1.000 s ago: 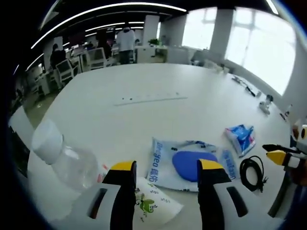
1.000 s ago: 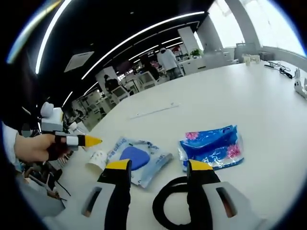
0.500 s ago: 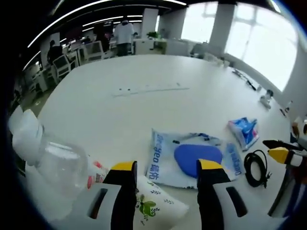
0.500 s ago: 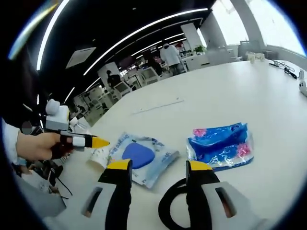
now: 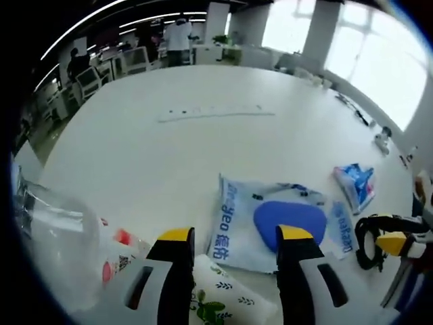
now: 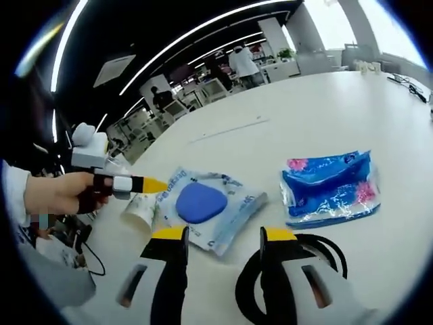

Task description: Arrange the tabletop items into an orderly group along one side of the table until the central work area is clear of visible clutter.

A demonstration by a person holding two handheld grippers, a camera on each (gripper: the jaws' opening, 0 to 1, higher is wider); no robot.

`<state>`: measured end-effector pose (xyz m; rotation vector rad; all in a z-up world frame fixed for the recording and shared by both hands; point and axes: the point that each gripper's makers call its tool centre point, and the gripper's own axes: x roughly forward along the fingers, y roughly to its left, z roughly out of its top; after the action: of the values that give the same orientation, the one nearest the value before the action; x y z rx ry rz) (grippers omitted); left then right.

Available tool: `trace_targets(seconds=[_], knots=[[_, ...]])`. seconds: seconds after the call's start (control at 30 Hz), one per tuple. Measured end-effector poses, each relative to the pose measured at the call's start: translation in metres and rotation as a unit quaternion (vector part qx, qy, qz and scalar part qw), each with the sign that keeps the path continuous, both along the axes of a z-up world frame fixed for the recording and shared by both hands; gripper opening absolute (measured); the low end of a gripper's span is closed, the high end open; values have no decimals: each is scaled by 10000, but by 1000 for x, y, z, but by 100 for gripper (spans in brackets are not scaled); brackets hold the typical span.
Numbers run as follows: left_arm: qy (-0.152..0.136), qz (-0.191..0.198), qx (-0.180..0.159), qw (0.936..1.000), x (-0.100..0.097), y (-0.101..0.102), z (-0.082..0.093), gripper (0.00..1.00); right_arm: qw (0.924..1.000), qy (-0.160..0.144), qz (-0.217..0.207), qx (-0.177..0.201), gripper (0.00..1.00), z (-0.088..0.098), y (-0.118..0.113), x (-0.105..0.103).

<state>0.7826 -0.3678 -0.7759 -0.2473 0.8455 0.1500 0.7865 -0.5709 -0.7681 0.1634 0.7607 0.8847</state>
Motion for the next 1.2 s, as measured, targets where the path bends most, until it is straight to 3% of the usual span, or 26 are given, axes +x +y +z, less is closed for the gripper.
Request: trace_targets(seconds=[0.33,0.57,0.93,1.07,1.2], knots=[[205,-93,-8,9997,2,-4,-10,44,9997,138,207,-35,34,-1,14,-9],[223,24,-121,9997,2,-2,-13,42,9994,241,230,-4,25,-5,19,-8],[390,20,-246,9989,2,-6,-17,30,9988,419,213,-141,21,-6,21,-15],[422,107,-154,9989,1,-2,-18,27,9989,383,177,-224,12,-5,18,-13],[439,231,-242,9985,0,-2,-18,27,9983,556,-20,-159,3,-10,11,-4]])
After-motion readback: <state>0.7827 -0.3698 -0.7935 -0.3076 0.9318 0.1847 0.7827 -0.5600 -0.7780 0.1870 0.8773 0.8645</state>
